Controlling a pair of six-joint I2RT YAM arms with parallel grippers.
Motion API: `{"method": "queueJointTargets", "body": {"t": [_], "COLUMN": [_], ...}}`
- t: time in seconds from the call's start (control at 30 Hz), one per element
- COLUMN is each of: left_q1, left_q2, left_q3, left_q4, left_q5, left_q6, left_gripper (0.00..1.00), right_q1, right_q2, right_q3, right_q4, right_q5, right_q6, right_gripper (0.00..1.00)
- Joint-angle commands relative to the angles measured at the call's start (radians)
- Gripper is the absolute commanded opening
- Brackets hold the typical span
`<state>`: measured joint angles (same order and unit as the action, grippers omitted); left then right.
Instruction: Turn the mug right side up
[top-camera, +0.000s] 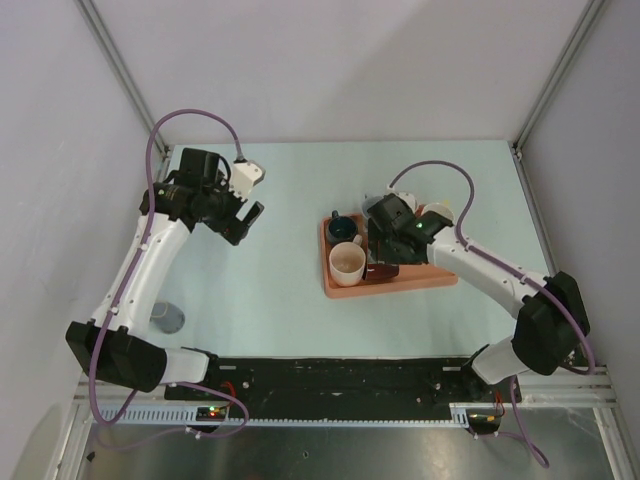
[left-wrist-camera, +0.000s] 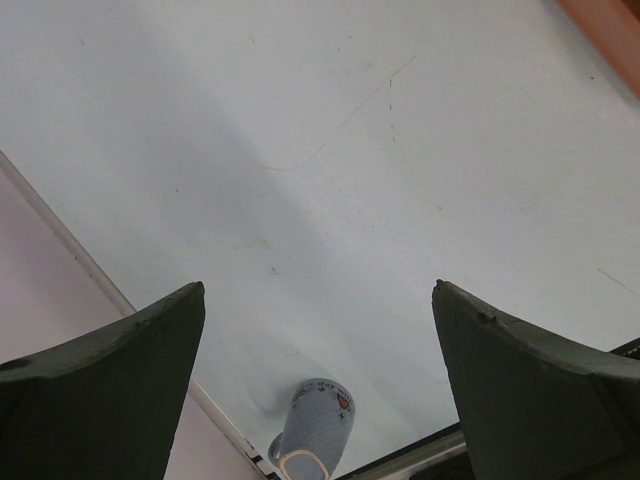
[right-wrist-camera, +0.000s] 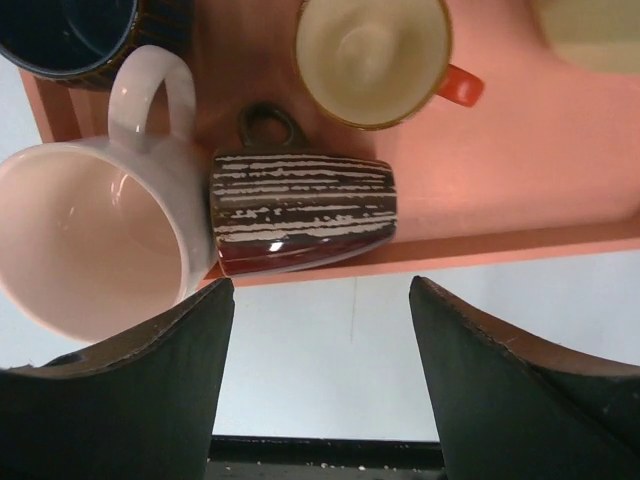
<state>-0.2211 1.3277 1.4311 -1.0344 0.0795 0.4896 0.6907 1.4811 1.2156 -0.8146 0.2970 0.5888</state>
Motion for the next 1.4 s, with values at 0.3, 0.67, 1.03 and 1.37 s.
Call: {"method": "queueJointTargets", "body": {"t": [0.3, 0.67, 1.03, 1.37], "left_q1": [0.007, 0.006, 0.007, 0.007], "left_q2": [-0.032, -0.034, -0.028, -0.027], "left_q3": [0.019, 0.016, 0.02, 0.019], "left_q4": [-0.002, -0.001, -0.002, -0.002], "left_q5": [-0.023, -0.025, -0.023, -0.026], "left_q6": [0.009, 0.012, 0.012, 0.015], "left_gripper": [0.98, 0.98, 0.98, 0.98], "right_q1": [-0.015, -0.019, 0.03, 0.094], "right_q2": [0.042, 0.111, 0.108, 0.207], "right_q3": [-0.095, -0.095, -0.082, 0.048], "right_q4": [0.257, 0.262, 0.05, -0.142], "right_q5": [-0.058, -0.051, 0.182, 0.362], "right_q6": [-0.022, -0.015, 0.019, 0.018], "right_gripper": [0.76, 0.74, 0.5, 0.55]}}
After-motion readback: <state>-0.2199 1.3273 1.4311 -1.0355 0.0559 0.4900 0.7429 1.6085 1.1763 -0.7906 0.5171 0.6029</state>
